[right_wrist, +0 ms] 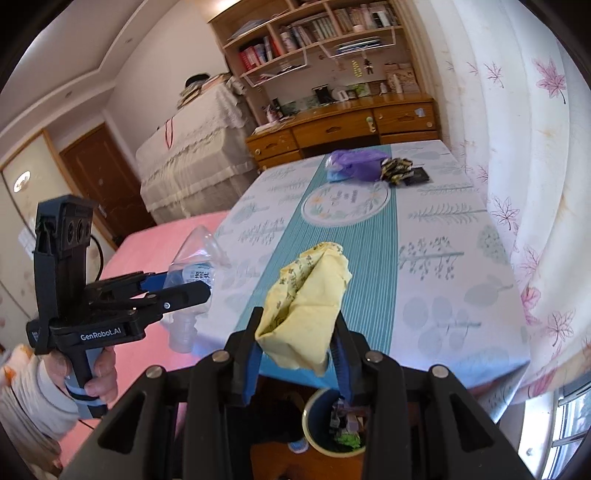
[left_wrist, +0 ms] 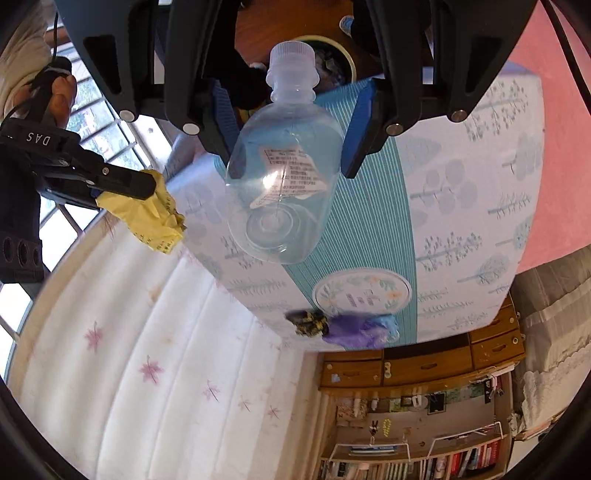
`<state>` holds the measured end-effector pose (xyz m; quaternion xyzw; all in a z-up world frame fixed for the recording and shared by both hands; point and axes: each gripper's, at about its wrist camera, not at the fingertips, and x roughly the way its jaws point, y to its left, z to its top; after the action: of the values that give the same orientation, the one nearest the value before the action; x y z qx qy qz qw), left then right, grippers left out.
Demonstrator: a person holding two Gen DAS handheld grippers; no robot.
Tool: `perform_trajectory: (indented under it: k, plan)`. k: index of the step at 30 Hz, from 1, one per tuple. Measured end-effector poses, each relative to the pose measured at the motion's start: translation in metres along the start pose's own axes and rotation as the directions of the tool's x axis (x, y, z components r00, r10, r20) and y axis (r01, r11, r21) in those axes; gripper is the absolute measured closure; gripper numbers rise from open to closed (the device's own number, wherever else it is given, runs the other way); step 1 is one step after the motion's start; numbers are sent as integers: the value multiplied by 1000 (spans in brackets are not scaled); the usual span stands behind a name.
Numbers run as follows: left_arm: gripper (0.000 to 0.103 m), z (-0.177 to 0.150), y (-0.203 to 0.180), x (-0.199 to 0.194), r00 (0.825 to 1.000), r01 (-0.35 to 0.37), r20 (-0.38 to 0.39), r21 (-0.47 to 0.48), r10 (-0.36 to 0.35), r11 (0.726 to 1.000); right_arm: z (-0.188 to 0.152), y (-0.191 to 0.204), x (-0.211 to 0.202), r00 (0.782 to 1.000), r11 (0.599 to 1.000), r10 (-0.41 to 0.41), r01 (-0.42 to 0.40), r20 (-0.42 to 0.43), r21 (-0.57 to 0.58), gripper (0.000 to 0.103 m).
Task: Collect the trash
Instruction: 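Carry the clear bottle and yellow paper down over the bin and open both grippers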
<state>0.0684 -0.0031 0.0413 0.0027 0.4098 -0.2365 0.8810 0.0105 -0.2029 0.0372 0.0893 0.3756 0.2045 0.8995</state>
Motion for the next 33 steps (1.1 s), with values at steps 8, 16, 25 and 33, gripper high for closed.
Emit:
perform_trajectory:
  k: [8, 16, 25, 33]
  plan:
    - [51, -79, -14, 34, 991, -3, -131, 38, 8, 999, -67, -3, 27, 994, 1000, -10, 10, -107, 1, 69]
    - [51, -142, -21, 80, 967, -15, -254, 69, 32, 998, -127, -18, 65, 974, 998, -21, 35, -226, 58, 69]
    - [51, -178, -15, 123, 947, -19, -320, 66, 39, 998, -179, -40, 118, 931, 993, -18, 60, -364, 106, 69]
    - [51, -211, 0, 168, 921, -50, -385, 41, 62, 998, -210, -61, 167, 902, 979, -20, 105, -432, 174, 69]
